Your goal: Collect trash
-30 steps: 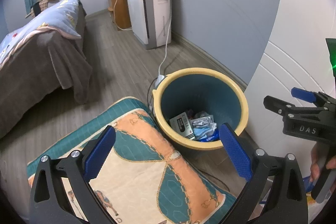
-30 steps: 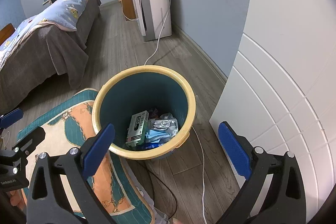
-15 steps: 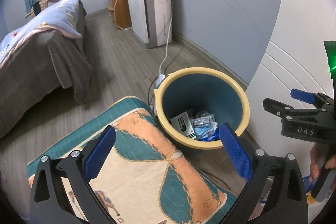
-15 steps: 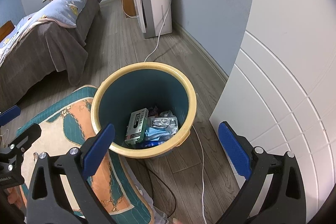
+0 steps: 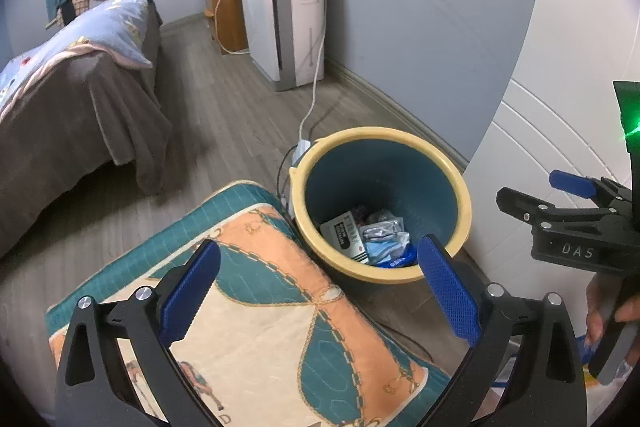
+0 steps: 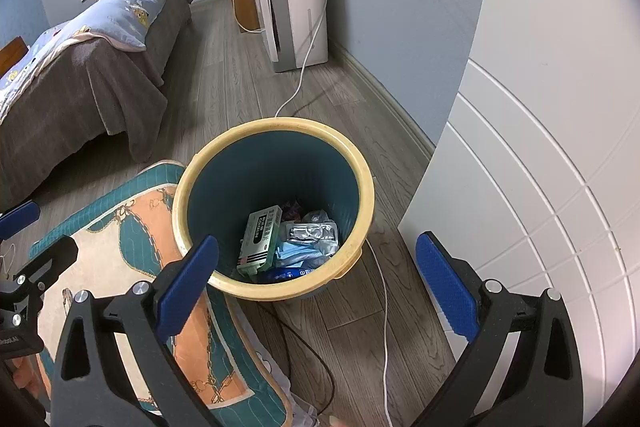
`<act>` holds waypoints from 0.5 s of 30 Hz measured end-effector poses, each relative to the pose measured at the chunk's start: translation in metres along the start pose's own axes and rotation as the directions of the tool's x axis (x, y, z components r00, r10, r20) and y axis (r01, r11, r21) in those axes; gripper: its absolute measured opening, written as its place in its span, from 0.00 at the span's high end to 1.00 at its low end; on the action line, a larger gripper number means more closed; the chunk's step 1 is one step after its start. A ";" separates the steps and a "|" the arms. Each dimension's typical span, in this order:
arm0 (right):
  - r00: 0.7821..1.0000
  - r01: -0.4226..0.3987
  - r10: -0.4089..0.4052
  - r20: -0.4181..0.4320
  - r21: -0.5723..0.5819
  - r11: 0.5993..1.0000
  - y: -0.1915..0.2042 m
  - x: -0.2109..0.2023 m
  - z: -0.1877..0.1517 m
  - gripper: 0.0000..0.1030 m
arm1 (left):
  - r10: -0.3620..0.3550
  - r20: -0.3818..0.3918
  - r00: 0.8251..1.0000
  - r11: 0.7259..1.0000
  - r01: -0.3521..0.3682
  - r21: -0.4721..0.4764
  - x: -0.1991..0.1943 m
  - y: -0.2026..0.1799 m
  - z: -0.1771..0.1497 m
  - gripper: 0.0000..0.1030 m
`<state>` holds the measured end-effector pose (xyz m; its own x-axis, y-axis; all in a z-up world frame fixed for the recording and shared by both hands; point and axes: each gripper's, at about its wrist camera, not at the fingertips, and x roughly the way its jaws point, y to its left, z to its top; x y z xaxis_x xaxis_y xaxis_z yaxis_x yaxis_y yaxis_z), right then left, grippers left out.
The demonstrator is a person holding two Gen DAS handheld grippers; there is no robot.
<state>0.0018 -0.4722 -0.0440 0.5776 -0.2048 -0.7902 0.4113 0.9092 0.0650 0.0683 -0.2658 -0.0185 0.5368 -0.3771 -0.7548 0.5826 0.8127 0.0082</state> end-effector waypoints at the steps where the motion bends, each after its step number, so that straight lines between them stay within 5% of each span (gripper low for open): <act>1: 1.000 0.000 0.000 0.000 0.000 1.000 0.000 0.000 0.000 0.06 | -0.002 -0.002 1.000 1.000 0.002 0.000 0.000 0.000 0.000 0.05; 15: 1.000 0.001 -0.001 -0.003 0.002 1.000 -0.001 0.001 -0.001 0.06 | 0.010 0.002 1.000 1.000 -0.010 0.028 0.000 -0.006 0.001 0.05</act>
<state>0.0016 -0.4730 -0.0450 0.5749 -0.2050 -0.7921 0.4138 0.9080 0.0653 0.0653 -0.2712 -0.0181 0.5439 -0.3700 -0.7532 0.5939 0.8038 0.0340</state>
